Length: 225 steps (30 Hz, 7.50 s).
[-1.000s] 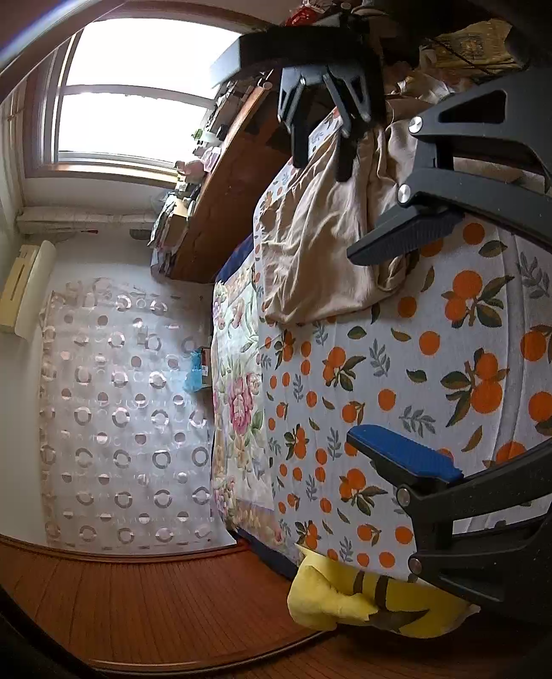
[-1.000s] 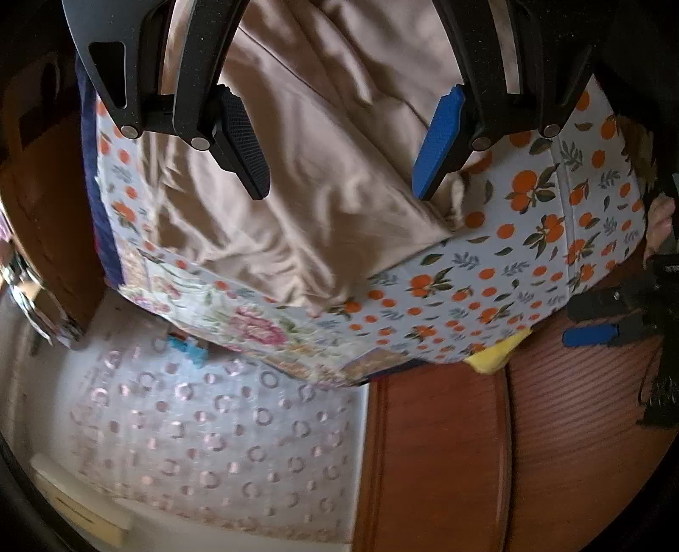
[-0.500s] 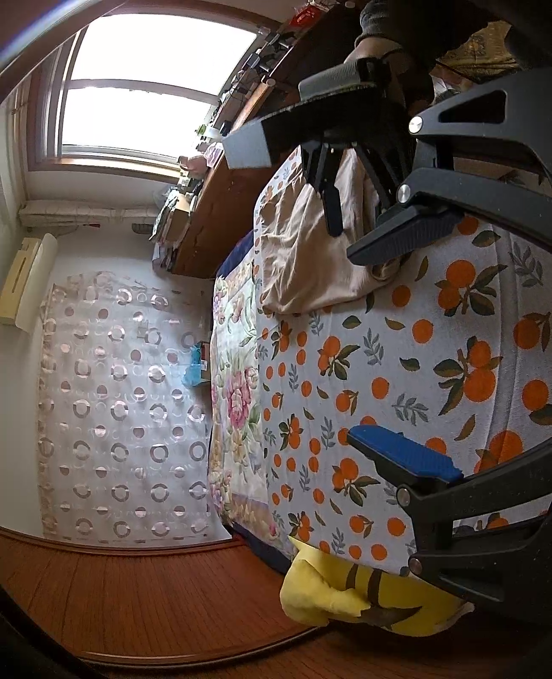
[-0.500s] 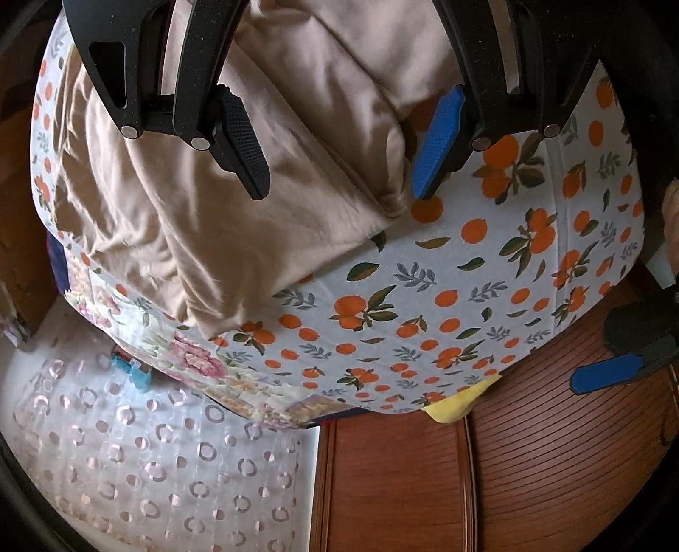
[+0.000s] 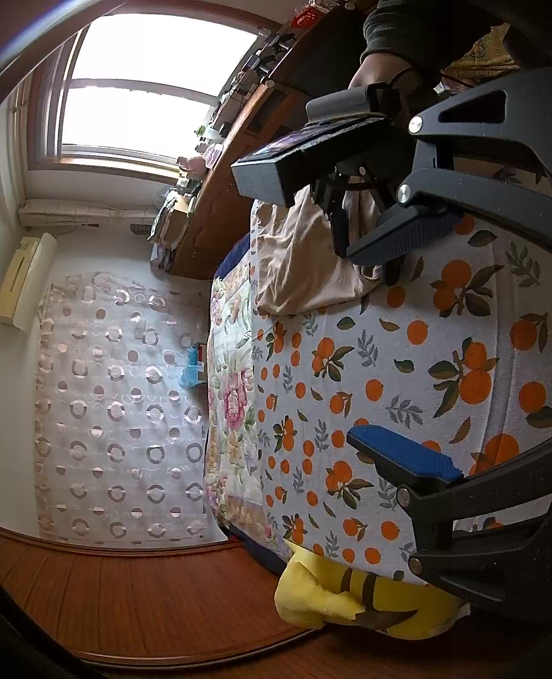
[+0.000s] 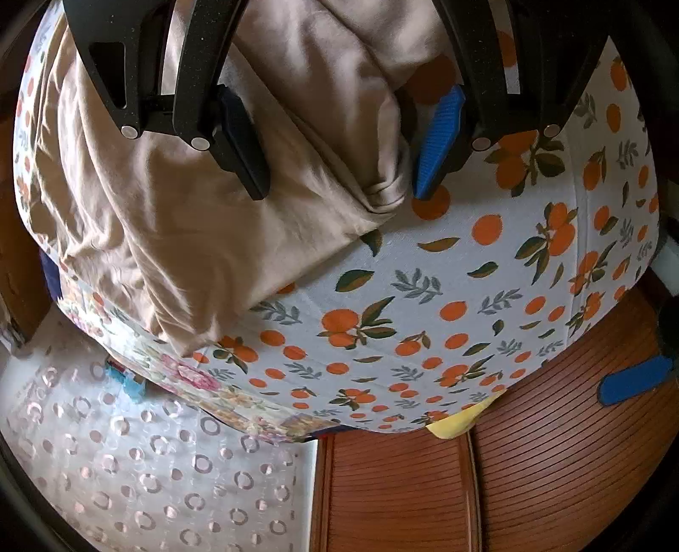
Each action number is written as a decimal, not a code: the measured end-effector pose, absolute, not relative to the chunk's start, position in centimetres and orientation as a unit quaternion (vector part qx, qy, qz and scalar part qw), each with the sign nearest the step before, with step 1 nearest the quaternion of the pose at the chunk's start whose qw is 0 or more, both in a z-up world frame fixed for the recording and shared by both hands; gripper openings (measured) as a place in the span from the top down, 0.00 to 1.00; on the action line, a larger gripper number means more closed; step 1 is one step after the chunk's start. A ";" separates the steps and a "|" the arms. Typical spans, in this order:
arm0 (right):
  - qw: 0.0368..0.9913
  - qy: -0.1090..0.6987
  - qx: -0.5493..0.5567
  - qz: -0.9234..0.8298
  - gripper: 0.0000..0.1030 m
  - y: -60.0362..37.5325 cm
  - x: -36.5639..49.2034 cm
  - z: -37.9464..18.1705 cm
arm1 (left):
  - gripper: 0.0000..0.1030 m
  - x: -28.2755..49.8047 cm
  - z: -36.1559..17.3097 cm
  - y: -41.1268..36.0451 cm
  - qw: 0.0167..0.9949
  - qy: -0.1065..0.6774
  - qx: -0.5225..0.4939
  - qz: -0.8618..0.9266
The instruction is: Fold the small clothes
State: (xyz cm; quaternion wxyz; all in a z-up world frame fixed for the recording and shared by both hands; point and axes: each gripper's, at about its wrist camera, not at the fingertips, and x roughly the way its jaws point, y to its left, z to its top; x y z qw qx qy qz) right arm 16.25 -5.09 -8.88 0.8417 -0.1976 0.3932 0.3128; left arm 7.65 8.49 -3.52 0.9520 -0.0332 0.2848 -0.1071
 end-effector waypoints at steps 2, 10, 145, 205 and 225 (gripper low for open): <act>0.844 0.388 -0.200 0.311 0.73 -5.2 16.3 -8.8 | 0.24 7.6 -3.5 8.5 0.952 0.285 -0.032 -0.107; 0.878 0.346 -0.220 0.245 0.91 -8.5 18.4 -3.6 | 0.24 7.5 -4.3 7.9 0.951 0.284 -0.032 -0.114; 0.894 0.414 -0.053 0.161 0.50 -28.0 -0.1 -6.2 | 0.97 2.6 -8.5 -4.0 0.860 0.401 0.015 -0.315; 0.954 0.242 -0.055 0.168 0.91 -27.7 7.8 2.4 | 0.96 17.1 0.3 -2.8 0.905 0.310 -0.030 -0.289; 0.928 0.325 -0.065 0.172 0.90 -26.0 27.0 -4.4 | 0.96 31.8 -6.4 -3.4 0.885 0.395 -0.014 -0.246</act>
